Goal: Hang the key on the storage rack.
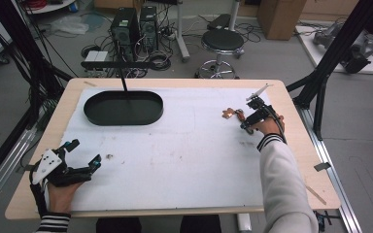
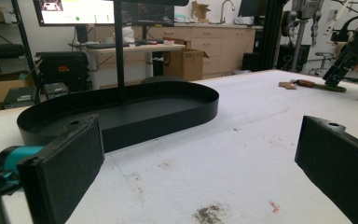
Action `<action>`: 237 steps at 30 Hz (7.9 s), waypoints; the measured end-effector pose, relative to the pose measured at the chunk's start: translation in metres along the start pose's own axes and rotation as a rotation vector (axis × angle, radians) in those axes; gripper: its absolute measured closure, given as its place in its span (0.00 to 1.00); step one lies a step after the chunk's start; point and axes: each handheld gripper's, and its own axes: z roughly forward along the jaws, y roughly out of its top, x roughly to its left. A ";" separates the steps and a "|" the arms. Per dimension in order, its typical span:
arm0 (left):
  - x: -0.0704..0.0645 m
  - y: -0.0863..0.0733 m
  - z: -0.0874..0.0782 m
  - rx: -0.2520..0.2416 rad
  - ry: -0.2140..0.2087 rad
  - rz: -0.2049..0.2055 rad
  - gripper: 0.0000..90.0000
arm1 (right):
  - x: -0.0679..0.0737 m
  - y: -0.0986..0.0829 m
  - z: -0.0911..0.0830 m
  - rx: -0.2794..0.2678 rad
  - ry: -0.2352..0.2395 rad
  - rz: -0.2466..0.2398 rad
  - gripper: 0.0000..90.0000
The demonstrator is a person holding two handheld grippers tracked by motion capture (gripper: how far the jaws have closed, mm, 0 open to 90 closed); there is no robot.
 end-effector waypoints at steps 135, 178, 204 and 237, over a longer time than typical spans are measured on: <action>-0.104 0.143 0.172 0.406 -0.891 0.265 0.32 | 0.179 -0.004 -0.098 -0.632 0.753 -0.867 0.89; -0.105 0.146 0.167 0.483 -0.873 0.317 0.79 | 0.187 -0.002 -0.091 -0.718 0.594 -0.763 0.00; -0.034 0.164 0.135 0.315 -0.435 0.169 0.79 | 0.110 -0.083 -0.082 -0.968 0.368 -0.296 0.00; 0.048 0.159 0.126 0.211 0.021 0.056 0.80 | 0.099 -0.150 -0.030 -1.095 0.230 -0.121 0.00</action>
